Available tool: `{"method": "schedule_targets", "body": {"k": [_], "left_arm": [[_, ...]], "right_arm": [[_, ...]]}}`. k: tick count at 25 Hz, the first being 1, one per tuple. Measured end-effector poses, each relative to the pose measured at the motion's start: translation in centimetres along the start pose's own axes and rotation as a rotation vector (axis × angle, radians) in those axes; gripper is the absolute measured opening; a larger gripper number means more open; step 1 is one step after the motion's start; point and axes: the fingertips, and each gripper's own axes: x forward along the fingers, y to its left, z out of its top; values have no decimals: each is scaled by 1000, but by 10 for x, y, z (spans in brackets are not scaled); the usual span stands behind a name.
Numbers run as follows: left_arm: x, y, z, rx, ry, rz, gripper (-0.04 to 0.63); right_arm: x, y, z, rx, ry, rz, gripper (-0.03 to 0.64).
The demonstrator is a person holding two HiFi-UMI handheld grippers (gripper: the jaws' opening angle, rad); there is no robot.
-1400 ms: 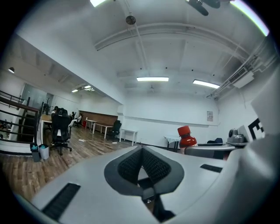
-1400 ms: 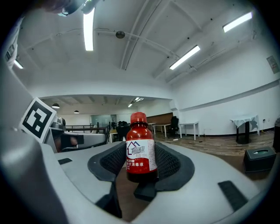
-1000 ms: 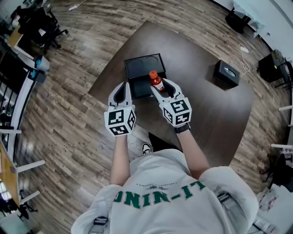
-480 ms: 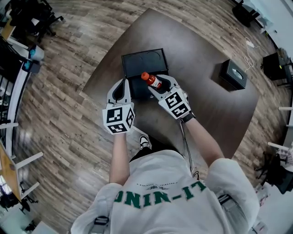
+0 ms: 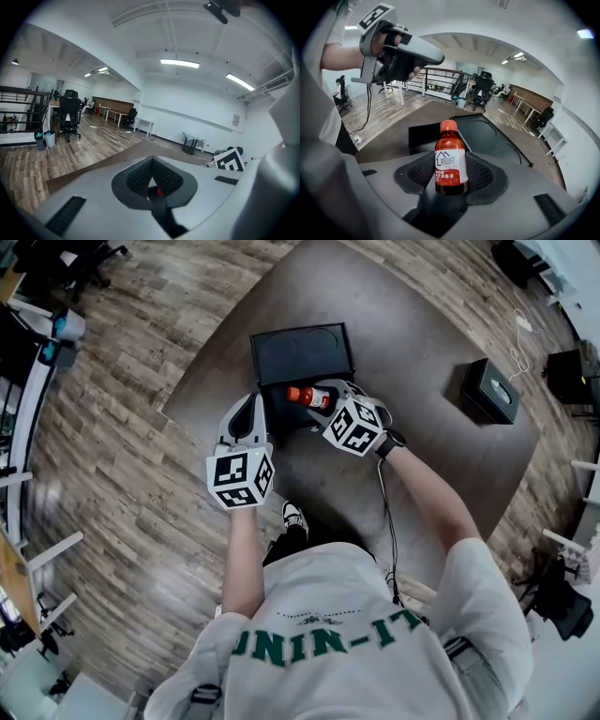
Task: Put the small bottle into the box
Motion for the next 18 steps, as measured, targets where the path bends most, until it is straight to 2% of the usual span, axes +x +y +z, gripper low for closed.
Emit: {"method": "schedule_targets", "body": {"k": [10,18], "left_arm": [[15,6,-14,9,17,-4,9],[11,11,-18,-8,28,6,9]], "right_arm": [[53,8,-35,-105,144,134,219],[60,9,-39,-62,180,203,227]]}}
